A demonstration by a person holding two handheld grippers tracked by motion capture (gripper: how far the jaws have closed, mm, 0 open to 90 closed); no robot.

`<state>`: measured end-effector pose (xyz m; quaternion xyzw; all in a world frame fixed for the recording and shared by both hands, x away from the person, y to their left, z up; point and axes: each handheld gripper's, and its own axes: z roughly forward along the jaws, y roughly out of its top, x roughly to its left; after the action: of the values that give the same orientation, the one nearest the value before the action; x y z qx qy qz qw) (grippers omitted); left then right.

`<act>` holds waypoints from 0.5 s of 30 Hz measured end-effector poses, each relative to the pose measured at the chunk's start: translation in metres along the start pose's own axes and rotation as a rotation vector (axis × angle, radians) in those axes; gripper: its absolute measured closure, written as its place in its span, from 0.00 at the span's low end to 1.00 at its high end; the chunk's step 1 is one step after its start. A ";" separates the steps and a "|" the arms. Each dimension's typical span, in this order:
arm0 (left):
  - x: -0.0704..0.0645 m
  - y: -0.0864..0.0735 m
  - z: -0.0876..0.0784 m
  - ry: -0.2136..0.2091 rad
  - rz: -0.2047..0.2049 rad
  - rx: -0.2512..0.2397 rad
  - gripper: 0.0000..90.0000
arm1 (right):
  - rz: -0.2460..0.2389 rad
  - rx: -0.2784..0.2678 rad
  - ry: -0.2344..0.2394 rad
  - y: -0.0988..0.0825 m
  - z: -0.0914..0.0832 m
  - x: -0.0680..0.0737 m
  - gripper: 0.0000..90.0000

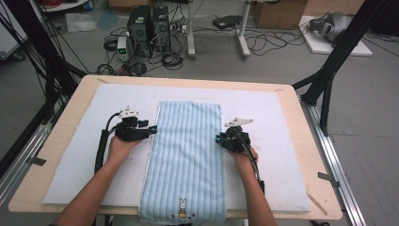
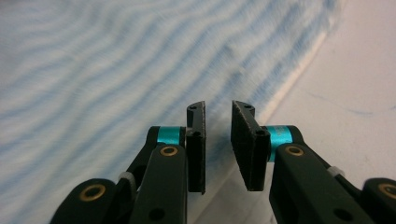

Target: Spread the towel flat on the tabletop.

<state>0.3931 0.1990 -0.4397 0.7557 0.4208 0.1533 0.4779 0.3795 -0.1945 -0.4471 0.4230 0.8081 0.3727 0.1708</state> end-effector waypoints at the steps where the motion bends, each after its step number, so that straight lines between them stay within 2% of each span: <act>1: 0.002 -0.002 -0.002 -0.001 -0.002 -0.007 0.48 | 0.001 0.004 -0.019 0.001 0.000 0.000 0.86; 3: 0.005 -0.005 -0.006 -0.013 -0.015 -0.023 0.43 | -0.034 0.020 -0.097 0.001 -0.001 0.001 0.82; 6: 0.006 -0.009 -0.014 -0.023 -0.020 -0.046 0.34 | 0.010 -0.006 -0.054 0.000 -0.005 -0.004 0.76; 9: 0.005 -0.012 -0.021 -0.037 -0.014 -0.082 0.28 | 0.028 -0.100 -0.031 0.000 -0.023 -0.004 0.68; 10: 0.005 -0.013 -0.023 -0.052 -0.020 -0.093 0.27 | 0.032 -0.120 -0.035 0.000 -0.030 -0.004 0.64; 12: 0.006 -0.014 -0.026 -0.080 -0.005 -0.107 0.19 | 0.031 -0.144 -0.045 -0.002 -0.043 -0.004 0.54; 15: 0.003 -0.015 -0.030 -0.099 0.001 -0.133 0.19 | 0.039 -0.143 -0.057 -0.009 -0.059 -0.007 0.39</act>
<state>0.3688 0.2223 -0.4386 0.7293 0.3850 0.1436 0.5471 0.3439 -0.2307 -0.4155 0.4358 0.7658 0.4206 0.2162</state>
